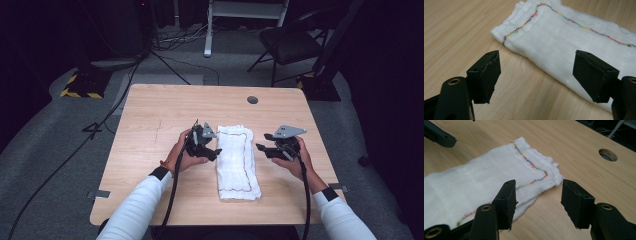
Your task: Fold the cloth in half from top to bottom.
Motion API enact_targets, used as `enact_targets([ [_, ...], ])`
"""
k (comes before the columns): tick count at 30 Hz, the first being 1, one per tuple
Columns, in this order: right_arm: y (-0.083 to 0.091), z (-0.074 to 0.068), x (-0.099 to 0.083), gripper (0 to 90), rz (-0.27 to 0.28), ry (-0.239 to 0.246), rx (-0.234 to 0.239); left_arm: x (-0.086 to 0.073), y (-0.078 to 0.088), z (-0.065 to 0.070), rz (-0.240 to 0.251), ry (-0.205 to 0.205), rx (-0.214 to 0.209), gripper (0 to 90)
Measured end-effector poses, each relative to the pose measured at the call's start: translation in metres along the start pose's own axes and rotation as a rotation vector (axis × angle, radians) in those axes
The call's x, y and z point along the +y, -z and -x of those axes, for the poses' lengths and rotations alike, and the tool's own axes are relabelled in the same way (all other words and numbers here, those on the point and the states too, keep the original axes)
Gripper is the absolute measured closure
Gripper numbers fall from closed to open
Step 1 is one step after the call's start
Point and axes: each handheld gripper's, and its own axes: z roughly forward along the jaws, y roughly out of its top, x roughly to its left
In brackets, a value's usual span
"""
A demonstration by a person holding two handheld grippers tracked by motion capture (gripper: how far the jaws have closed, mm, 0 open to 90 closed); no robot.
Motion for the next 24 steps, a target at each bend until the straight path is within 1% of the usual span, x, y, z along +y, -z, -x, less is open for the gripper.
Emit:
enact_targets([
  [2,-0.007,0.002,0.004,46.6,-0.005,0.001,-0.004,0.003,-0.005,-0.003,0.004,0.001,0.013,22.5],
  [5,-0.016,0.005,0.009,47.0,-0.010,-0.002,-0.006,0.010,-0.013,-0.007,0.000,0.000,0.016,22.6],
  [7,-0.022,0.006,0.012,47.0,-0.018,-0.002,-0.008,0.013,-0.018,-0.009,0.004,0.012,0.010,22.7],
  [10,-0.030,0.007,0.014,47.0,-0.027,0.006,-0.017,0.016,-0.024,-0.010,-0.003,-0.004,0.025,22.6],
  [11,-0.032,0.007,0.014,47.0,-0.029,-0.001,-0.014,0.017,-0.027,-0.011,-0.004,-0.003,0.029,22.6],
  [13,-0.038,0.007,0.015,47.1,-0.038,-0.002,-0.015,0.017,-0.034,-0.015,-0.006,0.025,0.036,23.4],
  [15,-0.042,0.009,0.017,47.5,-0.038,-0.006,-0.018,0.018,-0.040,-0.020,-0.009,0.063,0.036,25.5],
  [17,-0.047,0.012,0.019,47.5,-0.042,-0.015,-0.021,0.020,-0.045,-0.022,-0.014,0.076,0.045,26.4],
  [19,-0.052,0.014,0.021,47.9,-0.043,-0.021,-0.029,0.024,-0.050,-0.025,-0.016,0.083,0.042,26.4],
  [20,-0.056,0.015,0.021,47.9,-0.053,-0.026,-0.029,0.026,-0.052,-0.026,-0.014,0.089,0.046,26.3],
  [22,-0.062,0.017,0.022,47.9,-0.066,-0.027,-0.036,0.029,-0.057,-0.028,-0.019,0.095,0.060,26.4],
  [24,-0.068,0.019,0.023,47.9,-0.078,-0.035,-0.040,0.031,-0.062,-0.031,-0.039,0.107,0.078,26.4],
])
